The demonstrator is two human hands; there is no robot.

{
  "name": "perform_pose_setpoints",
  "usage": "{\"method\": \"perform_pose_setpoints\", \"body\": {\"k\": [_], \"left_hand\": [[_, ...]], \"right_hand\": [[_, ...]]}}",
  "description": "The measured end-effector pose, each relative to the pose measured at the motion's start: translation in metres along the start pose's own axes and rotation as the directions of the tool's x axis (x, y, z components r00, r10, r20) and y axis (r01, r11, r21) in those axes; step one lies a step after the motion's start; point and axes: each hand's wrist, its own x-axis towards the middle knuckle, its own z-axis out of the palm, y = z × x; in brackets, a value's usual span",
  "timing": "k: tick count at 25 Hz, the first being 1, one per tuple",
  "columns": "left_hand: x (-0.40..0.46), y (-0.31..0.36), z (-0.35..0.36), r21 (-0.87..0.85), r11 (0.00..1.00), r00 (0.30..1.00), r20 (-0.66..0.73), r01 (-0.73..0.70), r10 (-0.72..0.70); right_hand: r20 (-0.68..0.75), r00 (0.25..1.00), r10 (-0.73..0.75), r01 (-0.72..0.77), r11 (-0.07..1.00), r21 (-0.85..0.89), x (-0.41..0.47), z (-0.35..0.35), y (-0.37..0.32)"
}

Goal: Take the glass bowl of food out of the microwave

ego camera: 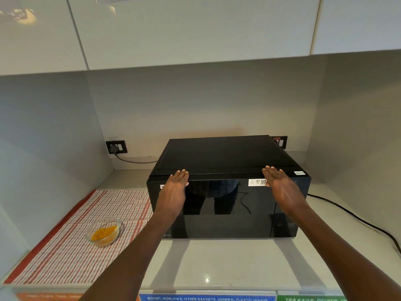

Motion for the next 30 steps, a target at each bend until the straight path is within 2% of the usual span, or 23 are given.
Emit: {"method": "perform_pose_setpoints", "body": {"k": [6,12,18,23,26,30], "left_hand": [[0.004,-0.003,0.004,0.004,1.000,0.998,0.055,0.004,-0.005],[0.002,-0.003,0.004,0.009,1.000,0.999,0.048,0.004,-0.004],[-0.008,0.001,-0.007,-0.033,0.999,0.999,-0.029,-0.024,0.023],[-0.010,0.005,-0.032,-0.028,0.999,1.000,0.000,-0.022,0.022],[-0.003,0.010,-0.053,0.071,0.996,0.991,-0.122,-0.048,0.056],[0.013,0.021,-0.097,0.185,0.981,0.944,-0.309,-0.056,0.112]], "right_hand": [[-0.025,1.000,0.012,-0.012,1.000,0.005,-0.001,0.005,0.000],[-0.018,1.000,0.009,-0.009,1.000,-0.015,-0.001,0.008,0.001],[0.014,1.000,0.024,-0.023,0.999,-0.027,0.000,0.005,-0.002],[-0.003,0.999,0.047,-0.047,0.995,-0.083,-0.010,-0.006,-0.015],[0.012,0.997,0.081,-0.081,0.997,-0.020,-0.020,-0.021,-0.026],[-0.026,0.983,0.183,-0.175,0.967,0.185,-0.044,-0.045,-0.042]]}}
